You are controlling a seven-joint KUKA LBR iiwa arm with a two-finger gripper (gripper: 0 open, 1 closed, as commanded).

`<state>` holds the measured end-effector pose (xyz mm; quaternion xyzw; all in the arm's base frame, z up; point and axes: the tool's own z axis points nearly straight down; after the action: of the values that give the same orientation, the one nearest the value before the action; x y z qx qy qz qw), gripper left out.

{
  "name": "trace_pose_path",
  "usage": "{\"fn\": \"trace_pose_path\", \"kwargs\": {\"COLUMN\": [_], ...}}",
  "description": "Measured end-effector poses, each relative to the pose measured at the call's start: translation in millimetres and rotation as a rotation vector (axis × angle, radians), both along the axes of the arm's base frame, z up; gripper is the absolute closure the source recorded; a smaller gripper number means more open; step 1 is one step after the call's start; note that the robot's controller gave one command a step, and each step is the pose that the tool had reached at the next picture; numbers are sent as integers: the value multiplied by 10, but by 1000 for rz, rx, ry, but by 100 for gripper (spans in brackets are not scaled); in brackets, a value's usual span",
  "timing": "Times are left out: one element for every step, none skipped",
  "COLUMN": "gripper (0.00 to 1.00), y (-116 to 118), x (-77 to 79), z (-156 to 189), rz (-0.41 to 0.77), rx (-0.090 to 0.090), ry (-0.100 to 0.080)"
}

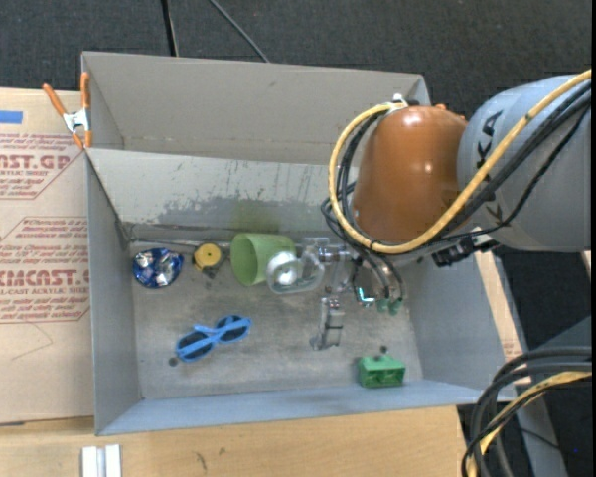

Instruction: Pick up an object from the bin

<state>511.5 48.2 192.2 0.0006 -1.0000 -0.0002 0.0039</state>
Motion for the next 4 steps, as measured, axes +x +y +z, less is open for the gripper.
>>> {"fn": "trace_pose_path", "kwargs": {"gripper": [0, 0, 100, 100], "y": [692, 1257, 1224, 1220], "x": [-73, -100, -82, 160], "z": [-795, -1251, -1222, 173], "rz": [166, 204, 199, 161], "rx": [2, 4, 2, 3], "ry": [-2, -5, -8, -18]}}
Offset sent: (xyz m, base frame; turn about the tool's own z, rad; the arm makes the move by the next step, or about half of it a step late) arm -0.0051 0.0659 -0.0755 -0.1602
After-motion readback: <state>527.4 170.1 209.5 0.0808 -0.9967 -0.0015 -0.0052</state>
